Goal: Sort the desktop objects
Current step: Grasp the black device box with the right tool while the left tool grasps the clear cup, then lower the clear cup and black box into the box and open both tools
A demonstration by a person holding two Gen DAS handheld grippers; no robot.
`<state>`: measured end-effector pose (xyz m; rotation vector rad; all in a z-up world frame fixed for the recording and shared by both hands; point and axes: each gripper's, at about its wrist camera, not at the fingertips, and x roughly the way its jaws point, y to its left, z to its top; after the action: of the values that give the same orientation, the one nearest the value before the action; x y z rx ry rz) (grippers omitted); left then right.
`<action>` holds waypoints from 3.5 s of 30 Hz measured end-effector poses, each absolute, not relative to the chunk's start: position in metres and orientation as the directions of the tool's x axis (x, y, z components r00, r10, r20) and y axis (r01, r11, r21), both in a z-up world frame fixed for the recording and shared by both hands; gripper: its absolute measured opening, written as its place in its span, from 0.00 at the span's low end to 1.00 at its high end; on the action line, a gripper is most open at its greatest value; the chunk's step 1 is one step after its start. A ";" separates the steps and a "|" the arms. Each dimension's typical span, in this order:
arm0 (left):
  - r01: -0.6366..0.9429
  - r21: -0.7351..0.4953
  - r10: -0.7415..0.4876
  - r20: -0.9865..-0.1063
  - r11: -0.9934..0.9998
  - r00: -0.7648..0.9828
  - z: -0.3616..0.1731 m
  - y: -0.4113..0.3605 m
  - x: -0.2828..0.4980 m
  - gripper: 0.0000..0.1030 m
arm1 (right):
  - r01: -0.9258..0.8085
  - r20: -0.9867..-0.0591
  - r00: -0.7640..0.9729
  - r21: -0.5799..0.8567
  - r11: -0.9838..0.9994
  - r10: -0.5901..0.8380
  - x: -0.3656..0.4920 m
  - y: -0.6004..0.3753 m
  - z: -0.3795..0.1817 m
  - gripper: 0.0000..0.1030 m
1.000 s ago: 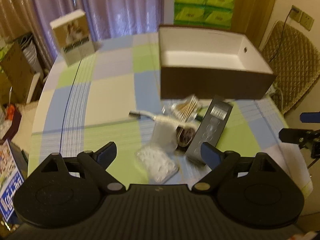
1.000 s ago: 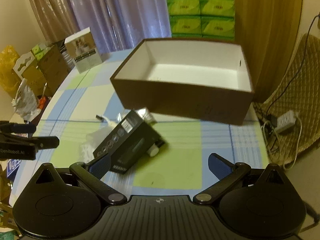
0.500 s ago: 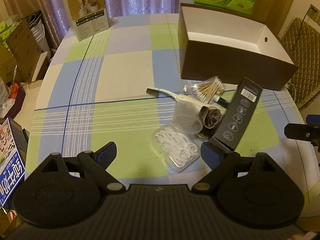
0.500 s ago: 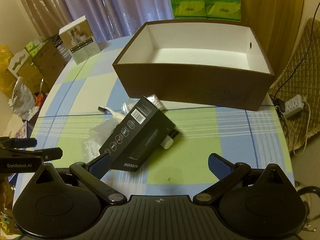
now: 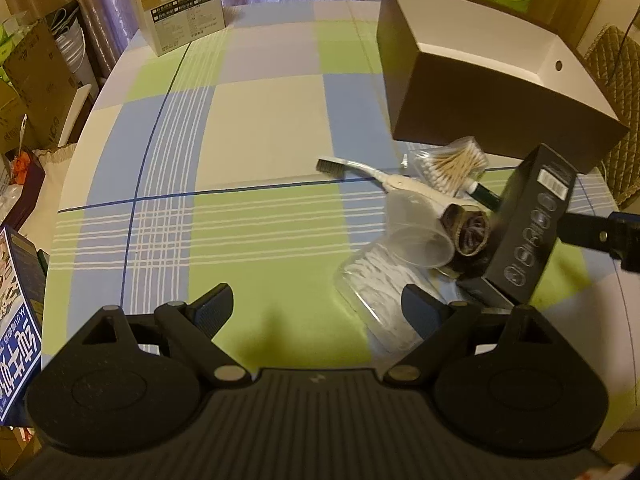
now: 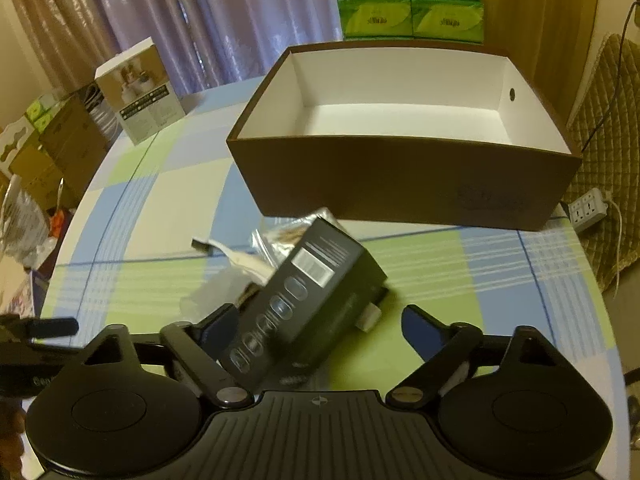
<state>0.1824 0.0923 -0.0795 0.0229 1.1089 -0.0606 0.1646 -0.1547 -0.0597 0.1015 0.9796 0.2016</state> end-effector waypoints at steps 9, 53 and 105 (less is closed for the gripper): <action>0.095 -0.009 -0.050 -0.899 0.995 0.434 -0.090 0.100 0.200 0.86 | -0.076 -0.823 0.546 0.141 0.987 0.160 0.188 -0.130 -0.076 0.81; 0.479 0.029 -0.178 -0.908 0.877 0.380 -0.141 0.012 0.253 0.50 | -0.121 -0.871 0.478 0.061 0.991 0.112 0.179 -0.188 -0.079 0.51; 0.461 -0.062 -0.351 -0.739 0.885 0.575 -0.026 -0.035 0.262 0.49 | -0.215 -0.723 0.647 0.129 0.968 0.240 0.196 -0.274 0.024 0.39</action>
<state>0.2616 -0.0350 -0.0264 0.1428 0.8325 -0.4771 0.1963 -0.2741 0.0236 0.0326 0.8271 0.2591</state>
